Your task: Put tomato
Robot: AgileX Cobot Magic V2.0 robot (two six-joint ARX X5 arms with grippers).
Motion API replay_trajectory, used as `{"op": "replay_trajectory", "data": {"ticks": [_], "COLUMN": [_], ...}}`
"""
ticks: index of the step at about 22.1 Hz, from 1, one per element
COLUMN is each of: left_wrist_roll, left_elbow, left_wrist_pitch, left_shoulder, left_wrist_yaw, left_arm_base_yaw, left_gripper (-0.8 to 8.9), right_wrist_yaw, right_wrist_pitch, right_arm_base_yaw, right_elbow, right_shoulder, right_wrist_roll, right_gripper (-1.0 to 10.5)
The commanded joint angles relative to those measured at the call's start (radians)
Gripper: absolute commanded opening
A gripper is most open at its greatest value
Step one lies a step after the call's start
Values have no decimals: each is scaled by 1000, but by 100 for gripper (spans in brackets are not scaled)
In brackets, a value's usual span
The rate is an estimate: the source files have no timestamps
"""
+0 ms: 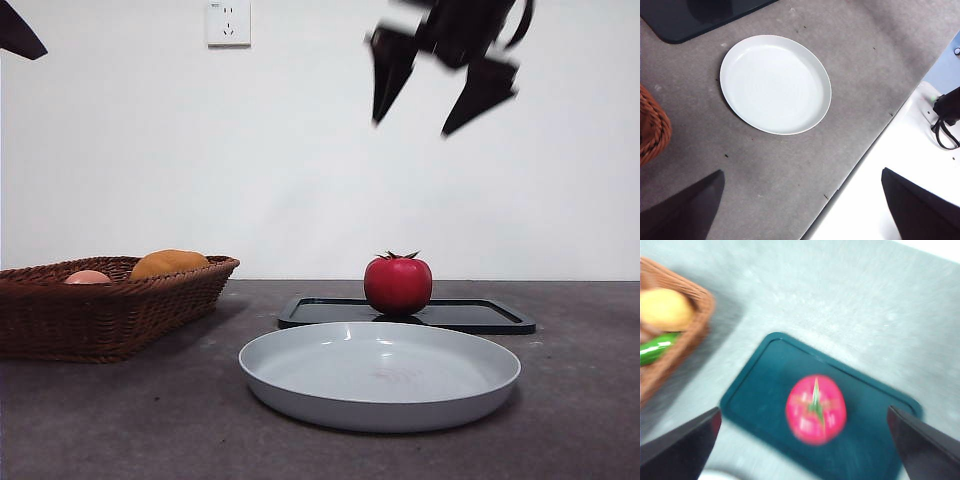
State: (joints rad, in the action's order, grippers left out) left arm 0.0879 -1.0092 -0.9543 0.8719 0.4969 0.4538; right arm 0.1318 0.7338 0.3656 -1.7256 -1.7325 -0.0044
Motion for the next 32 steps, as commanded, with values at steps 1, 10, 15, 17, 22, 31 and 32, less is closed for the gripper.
{"op": "replay_trajectory", "data": {"ticks": [1, 10, 15, 17, 22, 31, 32], "left_wrist_roll": [5, 6, 6, 6, 5, 5, 5], "left_elbow": [-17, -17, -17, -17, -17, -17, -17], "left_wrist_pitch": [5, 5, 5, 5, 5, 4, 4], "left_shoulder": [6, 6, 6, 6, 6, 6, 6], "left_wrist_yaw": [5, 5, 5, 5, 5, 5, 5], "left_arm_base_yaw": [4, 4, 4, 4, 4, 4, 4], "left_gripper": [500, 500, 500, 500, 500, 499, 496], "right_wrist_yaw": [8, 133, 231, 251, 269, 269, 269], "right_wrist_pitch": [79, 236, 249, 266, 285, 286, 286], "right_arm_base_yaw": [5, 6, 16, 21, 27, 27, 27], "right_elbow": [-23, 214, 520, 601, 688, 688, 688], "right_shoulder": [73, 438, 693, 770, 896, 911, 911], "right_wrist_roll": [-7, -7, -6, -6, -7, -7, -7], "right_gripper": [562, 561, 561, 560, 552, 544, 541]}}
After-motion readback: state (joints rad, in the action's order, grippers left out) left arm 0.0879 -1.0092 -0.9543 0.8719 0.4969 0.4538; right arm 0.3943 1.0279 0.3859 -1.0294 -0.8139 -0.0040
